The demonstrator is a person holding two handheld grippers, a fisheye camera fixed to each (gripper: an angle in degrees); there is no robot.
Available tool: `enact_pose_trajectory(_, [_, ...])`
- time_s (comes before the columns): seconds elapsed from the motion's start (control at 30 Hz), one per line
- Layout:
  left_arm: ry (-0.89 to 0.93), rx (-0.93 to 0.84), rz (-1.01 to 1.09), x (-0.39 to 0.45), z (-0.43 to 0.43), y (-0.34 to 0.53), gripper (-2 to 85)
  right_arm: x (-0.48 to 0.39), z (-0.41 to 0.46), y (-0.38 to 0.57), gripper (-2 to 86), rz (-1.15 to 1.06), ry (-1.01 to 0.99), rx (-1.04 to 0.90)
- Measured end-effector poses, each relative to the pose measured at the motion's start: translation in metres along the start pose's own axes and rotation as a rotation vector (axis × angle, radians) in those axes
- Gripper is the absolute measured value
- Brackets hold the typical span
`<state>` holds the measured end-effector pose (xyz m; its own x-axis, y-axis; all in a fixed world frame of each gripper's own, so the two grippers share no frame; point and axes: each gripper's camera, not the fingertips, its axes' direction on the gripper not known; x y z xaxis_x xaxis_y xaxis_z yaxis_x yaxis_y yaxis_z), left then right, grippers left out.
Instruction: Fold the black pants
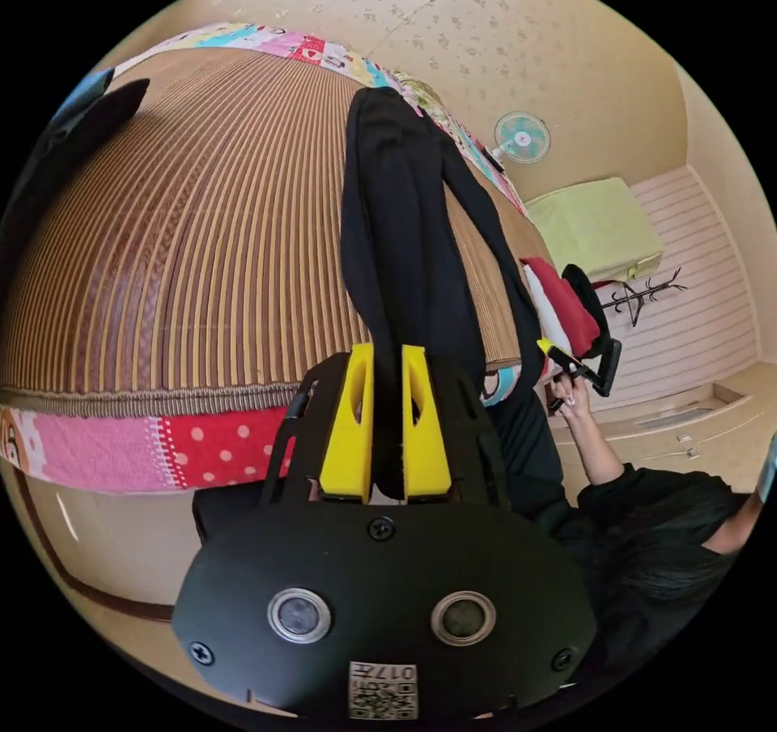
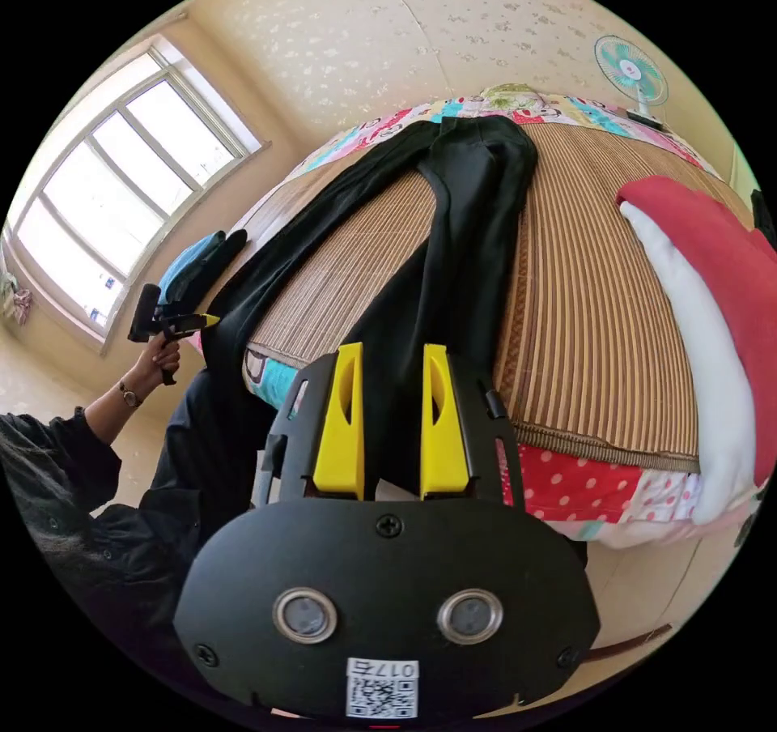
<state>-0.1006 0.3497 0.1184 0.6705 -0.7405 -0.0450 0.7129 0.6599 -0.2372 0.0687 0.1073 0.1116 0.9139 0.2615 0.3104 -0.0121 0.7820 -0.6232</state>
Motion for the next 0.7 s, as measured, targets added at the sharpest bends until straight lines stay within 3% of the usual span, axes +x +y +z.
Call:
enact_pose_trajectory(0.1, [0.126, 0.145, -0.033, -0.014, -0.029, 0.021, 4.1, -0.011, -0.012, 0.003, 4.7, 0.030, 0.146, 0.036])
enact_pose_trajectory(0.27, [0.024, 0.410, -0.147, -0.022, -0.073, 0.083, 6.2, -0.055, -0.057, -0.028, 5.1, -0.028, -0.083, 0.259])
enact_pose_trajectory(0.3, [-0.010, 0.462, -0.146, -0.014, -0.080, 0.098, 7.7, -0.062, -0.051, -0.033, 5.6, -0.066, -0.101, 0.240])
enact_pose_trajectory(0.4, [-0.052, 0.508, -0.114, 0.014, -0.078, 0.121, 8.7, -0.078, 0.002, -0.061, 8.8, -0.196, -0.306, -0.118])
enact_pose_trajectory(0.5, [0.022, 0.378, -0.015, 0.045, -0.045, 0.120, 8.8, -0.070, -0.012, -0.042, 9.0, -0.229, -0.319, -0.107])
enact_pose_trajectory(0.7, [0.002, 0.084, 0.200, 0.094, 0.030, 0.117, 9.4, -0.011, -0.116, 0.027, 10.2, -0.005, 0.079, 0.145])
